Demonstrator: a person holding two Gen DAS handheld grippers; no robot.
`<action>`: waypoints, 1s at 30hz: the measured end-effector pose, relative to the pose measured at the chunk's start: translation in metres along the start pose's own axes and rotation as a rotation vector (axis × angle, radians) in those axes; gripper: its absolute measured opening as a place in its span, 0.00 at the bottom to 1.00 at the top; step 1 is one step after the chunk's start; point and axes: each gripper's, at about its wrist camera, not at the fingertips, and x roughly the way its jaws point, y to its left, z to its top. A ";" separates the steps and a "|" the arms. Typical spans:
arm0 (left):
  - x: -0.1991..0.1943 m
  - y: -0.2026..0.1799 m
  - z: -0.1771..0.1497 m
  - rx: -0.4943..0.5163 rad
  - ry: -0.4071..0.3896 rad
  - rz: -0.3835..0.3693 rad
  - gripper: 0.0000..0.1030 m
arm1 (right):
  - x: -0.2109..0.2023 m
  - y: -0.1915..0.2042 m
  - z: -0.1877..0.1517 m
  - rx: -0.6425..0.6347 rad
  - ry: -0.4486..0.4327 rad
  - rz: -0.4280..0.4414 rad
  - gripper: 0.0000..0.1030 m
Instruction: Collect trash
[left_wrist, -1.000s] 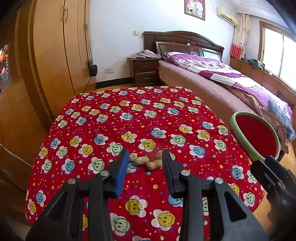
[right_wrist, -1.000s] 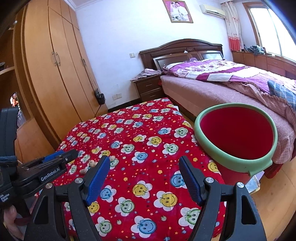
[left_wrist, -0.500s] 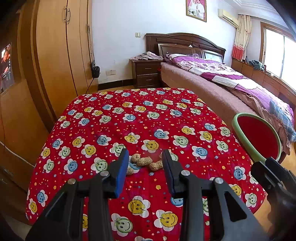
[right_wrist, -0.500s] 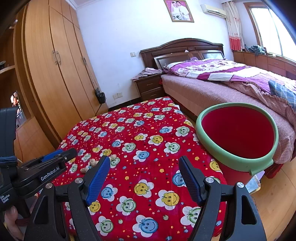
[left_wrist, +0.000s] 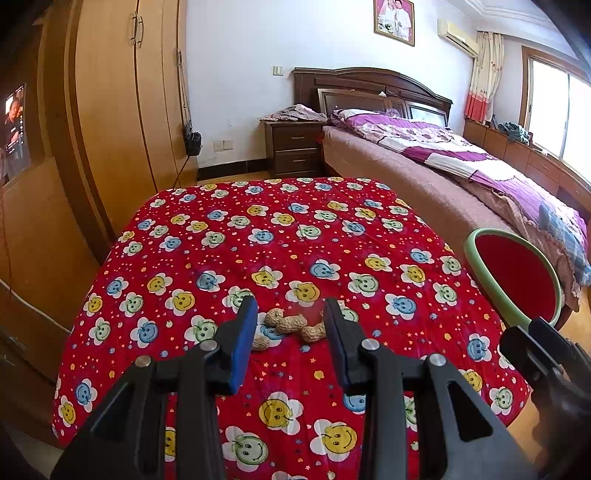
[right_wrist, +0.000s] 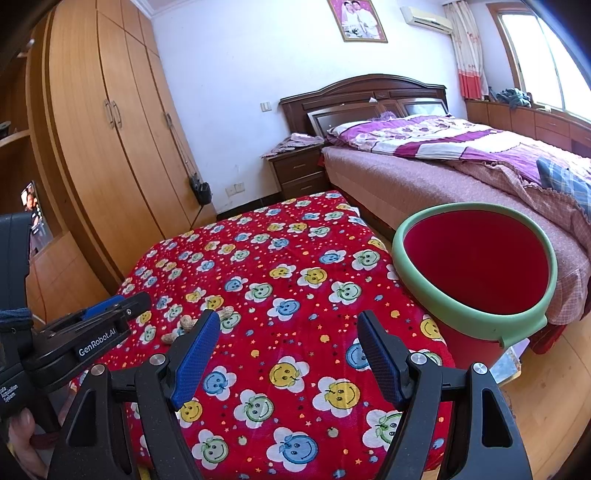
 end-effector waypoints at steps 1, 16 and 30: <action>0.000 0.001 0.001 -0.002 -0.001 0.000 0.36 | 0.000 0.000 -0.001 0.000 0.000 0.000 0.75; -0.001 0.002 0.001 -0.005 -0.002 0.000 0.36 | 0.000 0.001 0.000 0.004 0.005 0.005 0.75; -0.001 0.002 0.001 -0.007 -0.005 0.000 0.36 | 0.000 0.000 0.000 0.004 0.005 0.004 0.75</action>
